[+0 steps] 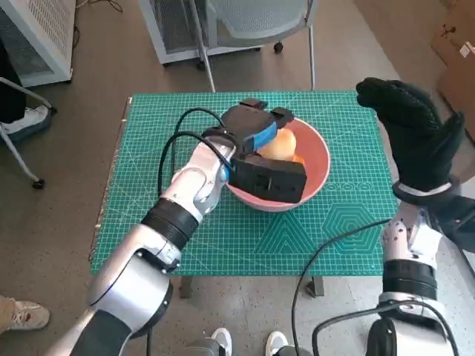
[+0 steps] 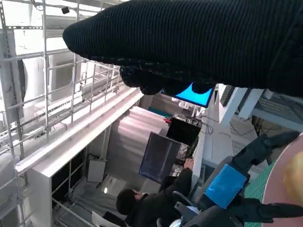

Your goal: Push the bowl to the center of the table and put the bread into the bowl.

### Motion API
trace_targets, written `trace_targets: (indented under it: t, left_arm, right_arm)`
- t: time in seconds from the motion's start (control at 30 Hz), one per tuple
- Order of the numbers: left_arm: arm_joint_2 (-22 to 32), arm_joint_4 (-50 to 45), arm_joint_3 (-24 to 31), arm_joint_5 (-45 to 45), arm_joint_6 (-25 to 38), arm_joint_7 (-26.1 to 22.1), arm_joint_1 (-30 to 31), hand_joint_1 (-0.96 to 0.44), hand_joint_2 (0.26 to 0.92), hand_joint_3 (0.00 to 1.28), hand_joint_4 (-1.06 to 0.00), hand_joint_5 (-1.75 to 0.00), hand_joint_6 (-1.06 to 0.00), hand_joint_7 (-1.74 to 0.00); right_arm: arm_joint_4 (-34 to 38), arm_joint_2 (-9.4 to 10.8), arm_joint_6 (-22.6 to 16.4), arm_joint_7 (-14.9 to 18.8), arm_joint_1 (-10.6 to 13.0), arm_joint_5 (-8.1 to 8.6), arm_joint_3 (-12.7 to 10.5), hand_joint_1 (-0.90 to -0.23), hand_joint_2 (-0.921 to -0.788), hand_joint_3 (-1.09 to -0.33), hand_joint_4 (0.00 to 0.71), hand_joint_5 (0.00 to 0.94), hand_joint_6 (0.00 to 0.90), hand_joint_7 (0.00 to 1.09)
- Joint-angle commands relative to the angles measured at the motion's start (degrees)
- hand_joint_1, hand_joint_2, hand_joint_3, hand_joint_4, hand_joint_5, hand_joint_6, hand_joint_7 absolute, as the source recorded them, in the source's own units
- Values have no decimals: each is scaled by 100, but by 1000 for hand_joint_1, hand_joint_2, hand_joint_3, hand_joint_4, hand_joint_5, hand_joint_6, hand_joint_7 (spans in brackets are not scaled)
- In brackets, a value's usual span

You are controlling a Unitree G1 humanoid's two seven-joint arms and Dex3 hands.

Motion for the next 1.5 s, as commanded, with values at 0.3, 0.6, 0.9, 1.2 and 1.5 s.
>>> trace_targets:
  t: [0.3, 0.6, 0.9, 1.2, 1.5]
  left_arm:
    - [465, -518, 512, -648, -500, -208, 33, -798, 921, 292, 1, 1, -61, -192]
    - [546, -730, 2400, -3211, -1846, -999, 644, -781, 921, 428, 1, 1, -94, -215]
    - [394, -1378, 3537, -5029, -2340, -1746, 1206, -686, 921, 506, 1, 1, -97, -229]
    - [539, -2931, 3668, -5156, -2113, -1567, 1944, -659, 921, 541, -16, -5, -7, -449]
    - [280, -4001, 3776, -5444, -2006, -1323, 2484, -674, 921, 561, -2, 0, 1, -367]
  right_arm:
    - [33, -9, 111, -12, 83, -20, 44, -613, -921, -533, 263, 0, 365, 1]
    - [-9, -45, 112, -99, 20, -82, 55, -607, -921, -537, 261, 0, 362, 0]
    - [-102, -145, -24, -500, -48, -418, 123, -588, -921, -580, 252, 0, 373, 5]
    - [-339, -228, -193, -935, -40, -767, 208, -593, -921, -614, 246, 0, 376, 6]
    - [-303, -267, -337, -1152, -169, -831, 282, -591, -921, -611, 243, 0, 379, 6]
